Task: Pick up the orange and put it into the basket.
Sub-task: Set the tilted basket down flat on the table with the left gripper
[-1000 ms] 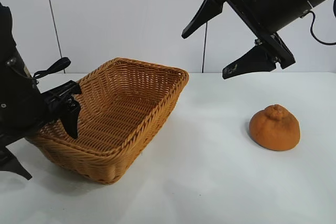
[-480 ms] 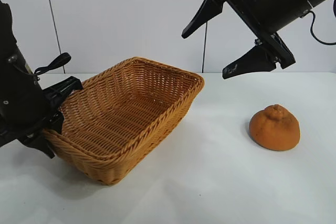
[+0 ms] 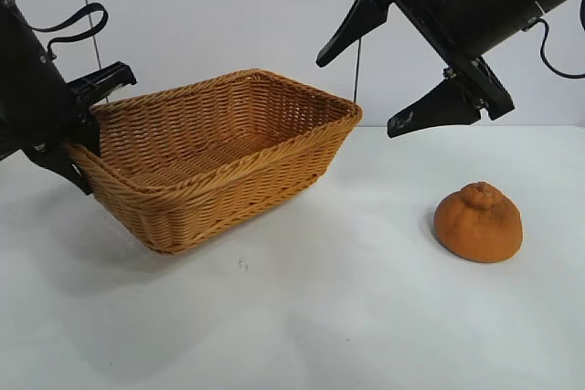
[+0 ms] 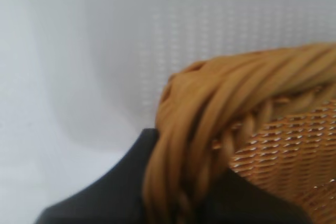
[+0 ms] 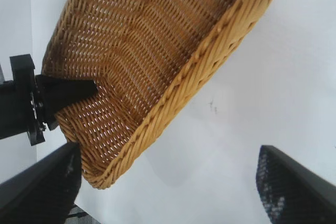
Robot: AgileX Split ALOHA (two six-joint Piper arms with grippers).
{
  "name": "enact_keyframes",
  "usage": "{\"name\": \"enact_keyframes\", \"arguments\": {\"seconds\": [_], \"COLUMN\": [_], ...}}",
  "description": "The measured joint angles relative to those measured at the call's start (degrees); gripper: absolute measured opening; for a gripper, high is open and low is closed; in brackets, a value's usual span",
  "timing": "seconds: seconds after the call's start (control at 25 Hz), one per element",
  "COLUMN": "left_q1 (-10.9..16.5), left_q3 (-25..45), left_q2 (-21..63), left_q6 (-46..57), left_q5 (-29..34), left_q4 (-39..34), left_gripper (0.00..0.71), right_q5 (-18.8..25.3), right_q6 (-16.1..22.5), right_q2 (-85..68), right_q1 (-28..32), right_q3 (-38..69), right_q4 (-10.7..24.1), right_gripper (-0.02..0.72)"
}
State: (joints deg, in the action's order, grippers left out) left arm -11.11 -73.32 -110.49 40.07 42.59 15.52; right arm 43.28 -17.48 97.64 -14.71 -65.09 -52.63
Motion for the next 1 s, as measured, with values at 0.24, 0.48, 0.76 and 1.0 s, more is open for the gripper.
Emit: {"name": "enact_keyframes", "arguments": {"seconds": [0.24, 0.48, 0.76, 1.0], "left_q1": [0.00, 0.00, 0.00, 0.00], "left_q3": [-9.55, -16.63, -17.44, -17.44], "left_q2": [-5.55, -9.82, -12.73, -14.65], "left_q6": [-13.18, -26.92, -32.87, -33.36], "left_q5": [8.14, 15.13, 15.68, 13.77], "left_q4": [0.04, 0.00, 0.33, 1.12], "left_gripper": [0.097, 0.097, 0.097, 0.097], "right_q5": [0.05, 0.17, 0.17, 0.17], "right_q6": [0.00, 0.00, 0.00, 0.00], "right_q2": [0.00, 0.00, 0.00, 0.00], "right_q1": [0.00, 0.00, 0.00, 0.00], "right_q3": [0.00, 0.00, 0.00, 0.00], "right_q4": [0.00, 0.00, 0.00, 0.00], "right_gripper": [0.620, 0.620, 0.620, 0.620]}}
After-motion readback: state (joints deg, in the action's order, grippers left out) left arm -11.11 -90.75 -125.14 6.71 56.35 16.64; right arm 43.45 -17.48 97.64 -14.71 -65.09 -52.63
